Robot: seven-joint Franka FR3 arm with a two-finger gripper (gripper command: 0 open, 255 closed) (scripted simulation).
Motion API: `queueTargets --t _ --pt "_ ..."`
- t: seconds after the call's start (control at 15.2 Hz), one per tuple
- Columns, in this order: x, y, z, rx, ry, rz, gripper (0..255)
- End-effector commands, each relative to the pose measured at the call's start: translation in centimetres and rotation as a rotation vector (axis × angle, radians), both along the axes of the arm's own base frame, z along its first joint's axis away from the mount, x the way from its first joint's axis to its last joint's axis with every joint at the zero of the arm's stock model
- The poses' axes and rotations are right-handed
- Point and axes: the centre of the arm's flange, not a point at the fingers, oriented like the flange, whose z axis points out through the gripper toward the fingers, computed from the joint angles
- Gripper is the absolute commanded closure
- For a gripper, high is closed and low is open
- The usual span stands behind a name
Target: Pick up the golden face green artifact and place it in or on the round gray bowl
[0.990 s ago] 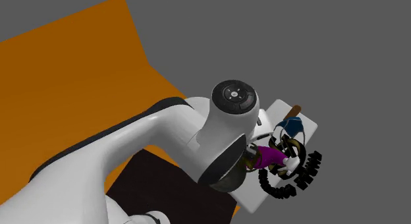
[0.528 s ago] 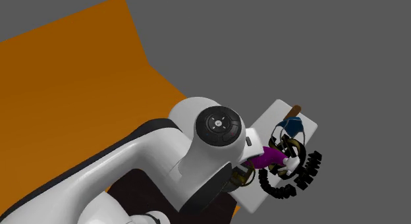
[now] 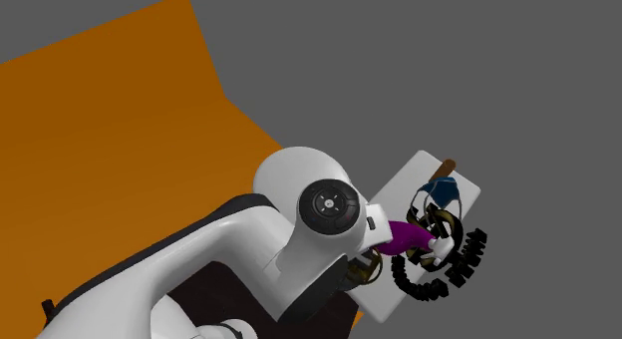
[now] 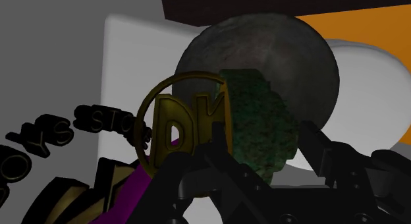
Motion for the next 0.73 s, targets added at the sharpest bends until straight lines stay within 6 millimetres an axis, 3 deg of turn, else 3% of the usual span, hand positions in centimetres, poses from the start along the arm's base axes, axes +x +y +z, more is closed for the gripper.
queueTargets --t 0.0,0.26,0.66 --pt "-0.1 0.0 -1.0 0.0 -0.001 0.0 255" --pt "-0.1 0.0 -2.9 0.0 -0.001 0.0 255" --pt "-0.1 0.0 -2.9 0.0 -0.001 0.0 255"
